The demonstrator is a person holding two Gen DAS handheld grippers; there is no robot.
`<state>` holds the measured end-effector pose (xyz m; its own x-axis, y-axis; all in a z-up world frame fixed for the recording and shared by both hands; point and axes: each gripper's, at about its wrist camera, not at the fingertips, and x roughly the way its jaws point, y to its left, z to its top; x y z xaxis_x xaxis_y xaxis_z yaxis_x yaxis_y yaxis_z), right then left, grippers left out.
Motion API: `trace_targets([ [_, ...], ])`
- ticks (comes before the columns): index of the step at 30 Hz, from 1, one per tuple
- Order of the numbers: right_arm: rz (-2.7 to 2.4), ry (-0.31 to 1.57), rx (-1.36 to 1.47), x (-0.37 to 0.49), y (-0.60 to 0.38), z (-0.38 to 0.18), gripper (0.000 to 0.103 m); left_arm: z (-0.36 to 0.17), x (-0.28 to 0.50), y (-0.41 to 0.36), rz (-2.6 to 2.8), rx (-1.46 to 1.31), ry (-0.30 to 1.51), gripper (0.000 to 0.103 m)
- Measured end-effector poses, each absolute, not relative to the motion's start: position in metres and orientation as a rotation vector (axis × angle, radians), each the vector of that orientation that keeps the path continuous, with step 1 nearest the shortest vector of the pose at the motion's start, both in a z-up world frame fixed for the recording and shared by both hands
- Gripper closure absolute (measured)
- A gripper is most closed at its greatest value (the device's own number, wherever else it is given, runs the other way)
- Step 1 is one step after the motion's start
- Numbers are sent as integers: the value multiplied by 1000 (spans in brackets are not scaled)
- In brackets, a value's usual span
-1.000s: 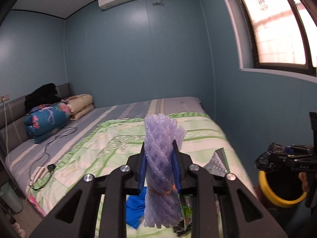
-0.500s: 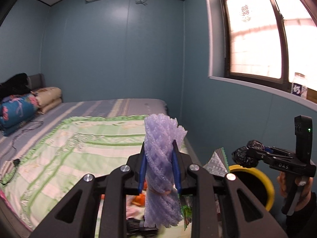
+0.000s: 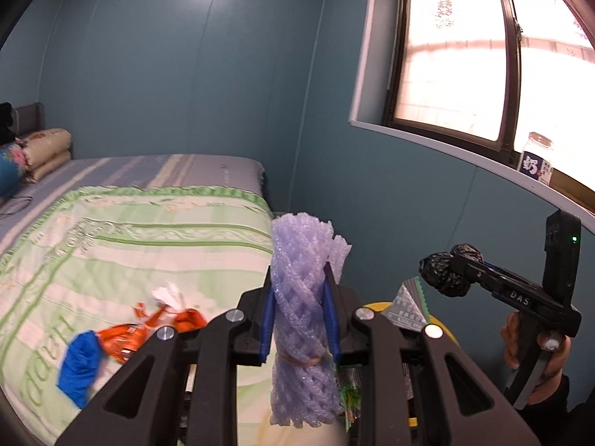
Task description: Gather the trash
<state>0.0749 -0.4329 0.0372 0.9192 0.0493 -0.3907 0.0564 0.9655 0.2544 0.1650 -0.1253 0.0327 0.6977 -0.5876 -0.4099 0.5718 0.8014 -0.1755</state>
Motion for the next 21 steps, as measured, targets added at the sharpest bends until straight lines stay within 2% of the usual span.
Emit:
trace_targets([
  [21, -86, 489, 335, 82, -475, 7, 59, -35, 172, -218, -829, -4, 666, 82],
])
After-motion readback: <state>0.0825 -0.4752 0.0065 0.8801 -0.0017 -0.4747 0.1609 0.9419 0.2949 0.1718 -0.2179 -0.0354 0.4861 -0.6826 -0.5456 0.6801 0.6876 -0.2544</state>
